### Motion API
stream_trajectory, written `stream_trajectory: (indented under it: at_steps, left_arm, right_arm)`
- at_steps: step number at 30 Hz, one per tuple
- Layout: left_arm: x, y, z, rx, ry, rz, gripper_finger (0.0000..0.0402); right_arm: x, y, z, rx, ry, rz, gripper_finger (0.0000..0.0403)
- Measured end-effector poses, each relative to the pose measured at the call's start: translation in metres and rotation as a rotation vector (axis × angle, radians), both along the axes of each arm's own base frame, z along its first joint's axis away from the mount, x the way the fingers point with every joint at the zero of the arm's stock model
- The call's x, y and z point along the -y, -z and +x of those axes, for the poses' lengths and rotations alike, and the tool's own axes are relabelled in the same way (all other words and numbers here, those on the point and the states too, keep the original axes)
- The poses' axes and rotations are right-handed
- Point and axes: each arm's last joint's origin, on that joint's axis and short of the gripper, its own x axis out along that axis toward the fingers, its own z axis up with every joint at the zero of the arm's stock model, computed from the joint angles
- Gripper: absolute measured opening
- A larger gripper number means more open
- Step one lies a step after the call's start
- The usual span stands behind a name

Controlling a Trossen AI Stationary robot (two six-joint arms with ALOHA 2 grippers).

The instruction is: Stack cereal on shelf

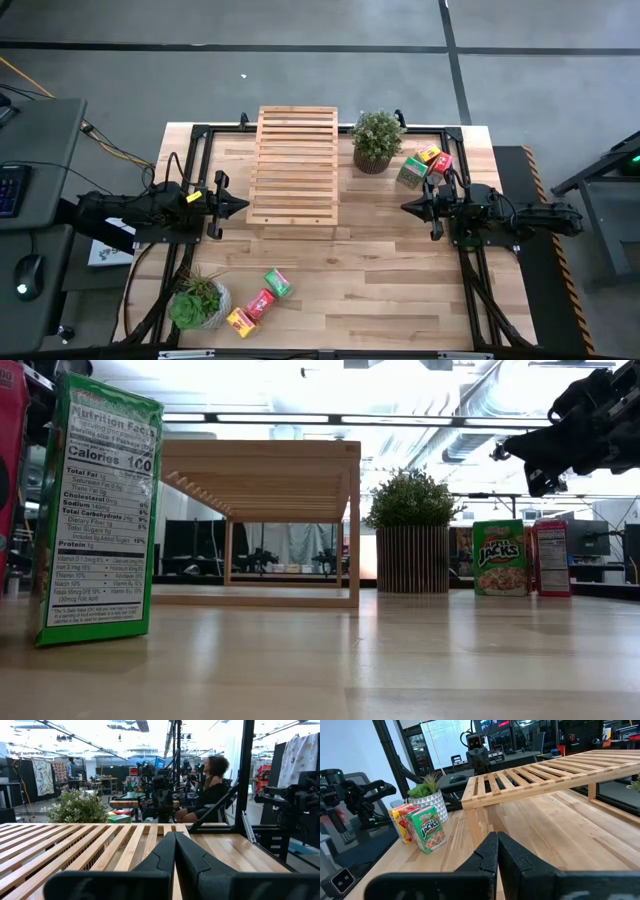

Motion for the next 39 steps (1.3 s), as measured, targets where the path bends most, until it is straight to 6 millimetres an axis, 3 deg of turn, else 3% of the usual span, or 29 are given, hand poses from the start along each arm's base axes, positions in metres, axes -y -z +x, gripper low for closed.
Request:
stream_trajectory:
  at_steps: [22, 27, 34, 36, 39]
  left_arm:
    - [0.000, -0.003, 0.000, 0.027, 0.001, -0.003, 0.0000]
    - [0.001, -0.019, -0.005, 0.199, 0.057, -0.115, 0.0000]
    - [-0.002, -0.051, -0.026, 0.601, 0.090, -0.270, 0.0000]
    - [-0.005, -0.058, -0.029, 0.635, 0.027, -0.354, 0.0001]
    - [-0.007, -0.071, -0.024, 0.522, -0.024, -0.460, 0.0013]
  right_arm:
    - [0.000, 0.000, 0.000, 0.001, 0.000, 0.000, 0.0000]
    - [0.000, 0.000, 0.000, 0.000, 0.000, 0.000, 0.0000]
    - [0.000, 0.000, 0.000, 0.000, 0.000, 0.000, 0.0000]
    - [0.000, 0.000, 0.000, 0.000, 0.000, 0.000, 0.0000]
    - [0.000, 0.000, 0.000, 0.000, 0.000, 0.000, 0.0000]
